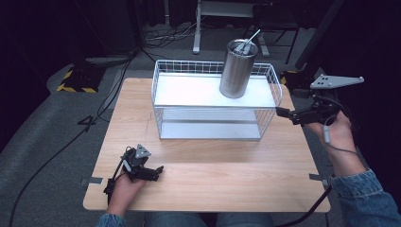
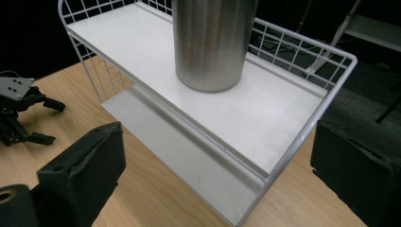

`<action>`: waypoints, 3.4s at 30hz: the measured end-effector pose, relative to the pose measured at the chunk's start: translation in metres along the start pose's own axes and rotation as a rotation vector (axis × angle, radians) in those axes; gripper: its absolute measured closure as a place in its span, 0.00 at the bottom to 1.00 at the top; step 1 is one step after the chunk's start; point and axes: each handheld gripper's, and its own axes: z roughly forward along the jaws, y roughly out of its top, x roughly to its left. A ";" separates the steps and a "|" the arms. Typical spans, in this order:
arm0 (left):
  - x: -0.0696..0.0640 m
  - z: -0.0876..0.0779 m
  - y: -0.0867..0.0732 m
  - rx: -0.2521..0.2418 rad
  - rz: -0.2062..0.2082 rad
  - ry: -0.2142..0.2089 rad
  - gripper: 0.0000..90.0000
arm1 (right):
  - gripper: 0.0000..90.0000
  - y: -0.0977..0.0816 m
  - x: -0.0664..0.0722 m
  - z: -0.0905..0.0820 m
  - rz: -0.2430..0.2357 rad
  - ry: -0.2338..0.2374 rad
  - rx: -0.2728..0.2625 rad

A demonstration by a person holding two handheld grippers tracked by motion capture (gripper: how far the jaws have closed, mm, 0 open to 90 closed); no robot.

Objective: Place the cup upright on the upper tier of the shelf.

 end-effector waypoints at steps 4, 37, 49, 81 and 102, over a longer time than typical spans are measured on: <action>0.000 0.000 0.000 -0.001 0.000 0.001 0.03 | 0.05 -0.014 -0.004 -0.001 0.019 -0.011 0.022; 0.000 0.000 0.000 -0.001 0.001 0.005 0.03 | 0.15 -0.139 -0.013 0.026 0.138 0.004 0.154; 0.000 0.000 0.000 -0.001 -0.001 0.004 0.03 | 0.16 -0.170 -0.003 0.045 0.133 -0.011 0.172; 0.000 0.000 0.000 0.000 0.005 0.007 0.03 | 0.16 -0.228 0.037 0.085 0.090 -0.006 0.196; 0.000 0.000 0.000 -0.001 0.004 0.007 0.03 | 0.16 -0.243 0.052 0.094 0.081 -0.051 0.196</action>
